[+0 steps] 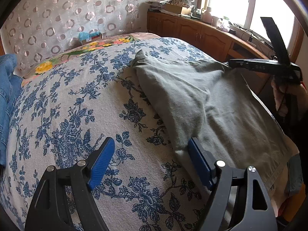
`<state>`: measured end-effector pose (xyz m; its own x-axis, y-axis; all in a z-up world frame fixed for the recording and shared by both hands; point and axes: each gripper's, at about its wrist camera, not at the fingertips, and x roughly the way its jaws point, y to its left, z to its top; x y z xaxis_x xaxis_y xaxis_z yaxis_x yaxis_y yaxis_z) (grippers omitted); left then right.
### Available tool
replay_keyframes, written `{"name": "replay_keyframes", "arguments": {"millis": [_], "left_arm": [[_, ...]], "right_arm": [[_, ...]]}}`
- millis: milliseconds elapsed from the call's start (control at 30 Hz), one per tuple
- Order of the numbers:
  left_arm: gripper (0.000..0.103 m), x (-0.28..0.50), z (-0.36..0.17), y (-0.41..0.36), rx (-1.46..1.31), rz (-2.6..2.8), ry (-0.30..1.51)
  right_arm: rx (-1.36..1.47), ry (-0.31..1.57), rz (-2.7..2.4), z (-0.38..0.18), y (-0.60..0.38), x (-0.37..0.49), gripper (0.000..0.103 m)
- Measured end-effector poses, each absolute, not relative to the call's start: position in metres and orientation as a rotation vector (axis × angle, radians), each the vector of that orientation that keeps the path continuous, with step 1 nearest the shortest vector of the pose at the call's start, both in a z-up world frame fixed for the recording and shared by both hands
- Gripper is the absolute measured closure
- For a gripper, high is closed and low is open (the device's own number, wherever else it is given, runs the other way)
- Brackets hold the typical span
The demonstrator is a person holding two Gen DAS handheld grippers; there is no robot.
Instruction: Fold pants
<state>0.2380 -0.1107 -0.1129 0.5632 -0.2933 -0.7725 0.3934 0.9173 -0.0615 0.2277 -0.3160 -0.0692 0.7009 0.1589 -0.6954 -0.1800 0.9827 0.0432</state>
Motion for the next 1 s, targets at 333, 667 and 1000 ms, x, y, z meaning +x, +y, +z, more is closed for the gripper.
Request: {"name": "replay_keyframes", "arguments": {"millis": [333, 667, 1000], "left_arm": [[0.024, 0.238, -0.113, -0.111, 0.121, -0.407, 0.886], [0.024, 0.211, -0.095, -0.105, 0.068, -0.426, 0.845], [0.024, 0.163, -0.088, -0.114, 0.067, -0.523, 0.83]], "right_arm": [[0.01, 0.703, 0.214, -0.051, -0.317, 0.154, 0.06], [0.035, 0.724, 0.239, -0.067, -0.312, 0.08, 0.06], [0.065, 0.766, 0.217, -0.076, -0.302, 0.048, 0.06]]}}
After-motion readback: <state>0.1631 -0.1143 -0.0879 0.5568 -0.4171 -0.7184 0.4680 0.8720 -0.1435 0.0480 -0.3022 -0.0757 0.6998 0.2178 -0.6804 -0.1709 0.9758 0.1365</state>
